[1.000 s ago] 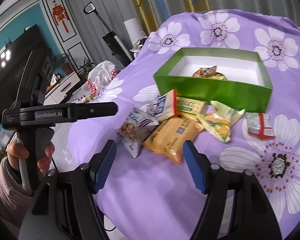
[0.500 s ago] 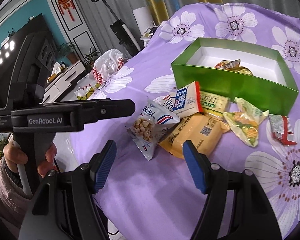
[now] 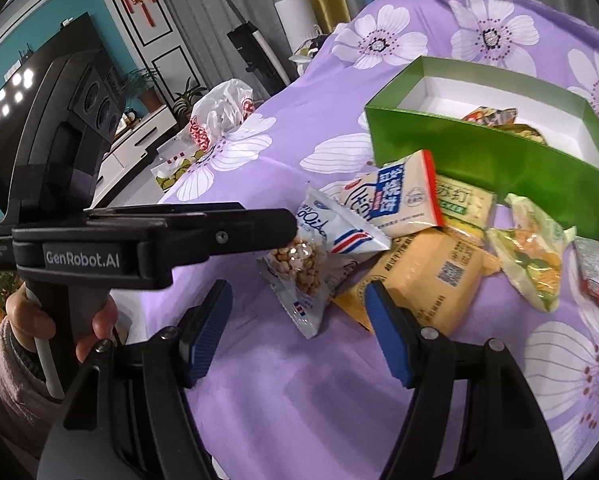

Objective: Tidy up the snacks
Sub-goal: 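Withdraw the left tool from the box toward the snack pile, then grasp the white peanut snack bag with the left tool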

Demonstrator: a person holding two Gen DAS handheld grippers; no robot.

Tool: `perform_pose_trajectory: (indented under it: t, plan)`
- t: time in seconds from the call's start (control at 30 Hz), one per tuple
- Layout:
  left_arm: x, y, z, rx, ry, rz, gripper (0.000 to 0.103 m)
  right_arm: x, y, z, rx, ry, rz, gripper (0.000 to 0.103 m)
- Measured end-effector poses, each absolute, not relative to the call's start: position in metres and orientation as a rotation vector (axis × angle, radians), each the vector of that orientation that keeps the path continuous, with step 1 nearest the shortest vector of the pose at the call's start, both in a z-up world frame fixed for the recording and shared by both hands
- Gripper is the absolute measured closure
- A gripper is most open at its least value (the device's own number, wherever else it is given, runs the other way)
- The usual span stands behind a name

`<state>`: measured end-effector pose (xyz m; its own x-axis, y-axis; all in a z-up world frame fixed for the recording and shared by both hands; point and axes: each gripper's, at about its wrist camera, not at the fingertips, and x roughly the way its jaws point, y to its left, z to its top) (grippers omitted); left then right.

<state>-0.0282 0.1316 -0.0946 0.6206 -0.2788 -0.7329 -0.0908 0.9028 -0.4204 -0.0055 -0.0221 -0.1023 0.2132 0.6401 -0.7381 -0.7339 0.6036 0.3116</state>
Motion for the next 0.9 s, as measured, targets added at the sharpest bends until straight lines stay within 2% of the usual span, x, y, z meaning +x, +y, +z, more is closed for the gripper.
perform_pose_trajectory:
  t: [0.23,0.43,0.5,0.67,0.77,0.9]
  plan:
    - [-0.02,0.125,-0.104,-0.459,0.921,-0.184,0.025,-0.002,-0.008,-0.111,-0.143,0.976,0.974,0.041]
    - [-0.01,0.12,-0.112,-0.442,0.959,-0.2,0.05,0.005,0.004,-0.121,-0.17,0.996,0.993,0.05]
    - [-0.009,0.118,-0.115,-0.439,0.971,-0.202,0.051,0.007,0.006,-0.124,-0.175,1.002,1.0,0.054]
    - [-0.01,0.118,-0.118,-0.44,0.97,-0.185,0.052,0.009,0.01,-0.126,-0.212,1.003,1.001,0.058]
    - [-0.011,0.121,-0.12,-0.444,0.97,-0.172,0.059,0.01,0.008,-0.126,-0.212,0.993,1.002,0.061]
    - [-0.014,0.121,-0.118,-0.456,0.961,-0.173,0.059,0.007,0.006,-0.124,-0.206,0.979,0.999,0.064]
